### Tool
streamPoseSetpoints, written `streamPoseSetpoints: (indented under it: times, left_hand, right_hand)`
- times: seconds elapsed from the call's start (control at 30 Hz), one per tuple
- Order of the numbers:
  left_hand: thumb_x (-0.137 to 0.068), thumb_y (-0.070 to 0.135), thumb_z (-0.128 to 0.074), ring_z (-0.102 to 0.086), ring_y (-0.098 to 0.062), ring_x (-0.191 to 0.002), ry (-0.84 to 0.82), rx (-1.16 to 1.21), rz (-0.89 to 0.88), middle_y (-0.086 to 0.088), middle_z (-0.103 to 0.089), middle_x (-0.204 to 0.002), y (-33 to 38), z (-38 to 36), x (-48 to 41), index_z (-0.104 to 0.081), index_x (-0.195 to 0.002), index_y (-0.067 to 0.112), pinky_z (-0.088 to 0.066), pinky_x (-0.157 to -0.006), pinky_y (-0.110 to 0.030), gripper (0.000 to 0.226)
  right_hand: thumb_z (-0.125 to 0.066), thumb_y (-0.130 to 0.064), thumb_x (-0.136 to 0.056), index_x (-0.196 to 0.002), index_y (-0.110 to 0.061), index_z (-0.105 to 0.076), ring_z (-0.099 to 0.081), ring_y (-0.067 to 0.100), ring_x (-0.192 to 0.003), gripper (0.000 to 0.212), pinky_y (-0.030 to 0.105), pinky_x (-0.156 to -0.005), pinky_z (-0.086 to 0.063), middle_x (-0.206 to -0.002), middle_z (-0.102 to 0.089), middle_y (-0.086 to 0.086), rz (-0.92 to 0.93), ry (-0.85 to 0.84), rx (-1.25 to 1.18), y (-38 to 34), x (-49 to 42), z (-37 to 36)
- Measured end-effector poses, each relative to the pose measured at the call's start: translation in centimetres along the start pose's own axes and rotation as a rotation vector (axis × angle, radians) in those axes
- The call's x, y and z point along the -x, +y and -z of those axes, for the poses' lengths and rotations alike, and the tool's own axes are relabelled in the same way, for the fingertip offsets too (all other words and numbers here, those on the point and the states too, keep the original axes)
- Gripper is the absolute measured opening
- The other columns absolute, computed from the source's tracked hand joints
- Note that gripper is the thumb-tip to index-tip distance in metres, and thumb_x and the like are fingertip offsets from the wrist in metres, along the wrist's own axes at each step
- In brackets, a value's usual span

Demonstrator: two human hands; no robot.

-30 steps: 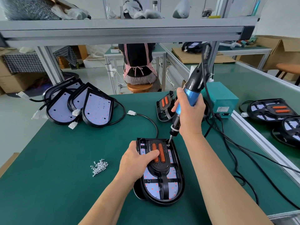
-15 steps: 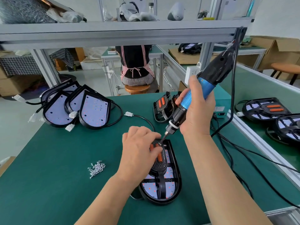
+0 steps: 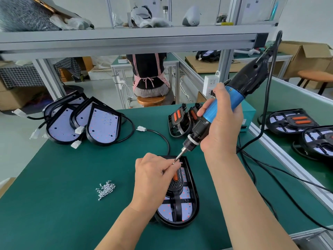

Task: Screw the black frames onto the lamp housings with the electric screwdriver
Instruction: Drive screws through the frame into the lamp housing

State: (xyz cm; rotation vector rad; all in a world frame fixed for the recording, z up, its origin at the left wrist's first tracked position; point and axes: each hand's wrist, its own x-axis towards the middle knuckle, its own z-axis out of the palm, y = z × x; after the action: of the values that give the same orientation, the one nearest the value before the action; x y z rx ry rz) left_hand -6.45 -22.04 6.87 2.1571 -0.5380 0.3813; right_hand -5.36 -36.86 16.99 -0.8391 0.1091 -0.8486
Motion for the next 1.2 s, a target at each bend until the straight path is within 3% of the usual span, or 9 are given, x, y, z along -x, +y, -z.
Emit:
streamPoseSetpoints:
  times: [0.17,0.43,0.63,0.8,1.0,1.2]
  left_hand:
    - [-0.089,0.029,-0.074,-0.054,-0.010,-0.079,-0.019,0.106,0.114,0.012,-0.059,-0.058,1.0,0.3,0.0,-0.056,-0.049,0.043,-0.045,-0.085,-0.047,0.047]
    - [-0.088,0.032,-0.074,-0.054,-0.011,-0.082,-0.020,0.179,0.173,0.002,-0.061,-0.063,1.2,0.4,0.1,-0.066,-0.056,0.017,-0.045,-0.088,-0.047,0.037]
    - [-0.089,0.032,-0.073,-0.053,-0.011,-0.083,-0.015,0.184,0.161,0.008,-0.061,-0.064,1.2,0.2,0.2,-0.064,-0.052,0.016,-0.045,-0.087,-0.046,0.041]
    - [-0.089,0.032,-0.074,-0.053,-0.013,-0.082,-0.009,0.201,0.172,0.002,-0.060,-0.063,1.2,0.3,0.3,-0.070,-0.058,0.016,-0.046,-0.086,-0.045,0.034]
    - [-0.087,0.028,-0.076,-0.053,-0.012,-0.081,0.008,0.191,0.158,0.007,-0.061,-0.070,1.4,0.6,0.2,-0.074,-0.065,0.030,-0.043,-0.086,-0.036,0.022]
    - [-0.088,0.029,-0.075,-0.051,-0.011,-0.081,0.018,0.085,0.098,0.004,-0.057,-0.058,1.2,0.7,0.3,-0.070,-0.061,0.028,-0.029,-0.087,-0.016,0.028]
  right_hand:
    - [-0.067,-0.019,-0.095,-0.099,-0.008,-0.053,-0.048,0.016,-0.044,0.018,0.024,-0.047,-0.046,-0.058,-0.049,0.004,-0.001,0.009,0.000,0.0,0.4,-0.1]
    - [-0.067,-0.022,-0.095,-0.096,-0.011,-0.053,-0.050,0.015,-0.044,0.018,0.022,-0.048,-0.046,-0.058,-0.052,0.002,0.014,0.034,-0.028,-0.4,0.3,-0.1]
    - [-0.066,-0.019,-0.096,-0.096,-0.009,-0.053,-0.049,0.014,-0.043,0.017,0.021,-0.048,-0.046,-0.058,-0.051,0.002,0.002,0.030,-0.024,-0.2,0.6,-0.2]
    - [-0.067,-0.021,-0.095,-0.095,-0.010,-0.053,-0.050,0.015,-0.045,0.018,0.023,-0.048,-0.047,-0.058,-0.052,0.001,0.016,0.031,-0.030,-0.5,0.6,-0.1]
    - [-0.068,-0.022,-0.095,-0.096,-0.010,-0.053,-0.051,0.014,-0.044,0.019,0.021,-0.048,-0.047,-0.058,-0.053,0.001,0.019,0.031,-0.015,-0.5,0.8,-0.4]
    - [-0.067,-0.020,-0.095,-0.096,-0.009,-0.053,-0.050,0.015,-0.044,0.018,0.023,-0.048,-0.047,-0.058,-0.052,0.001,0.037,0.039,-0.022,-0.5,0.8,-0.4]
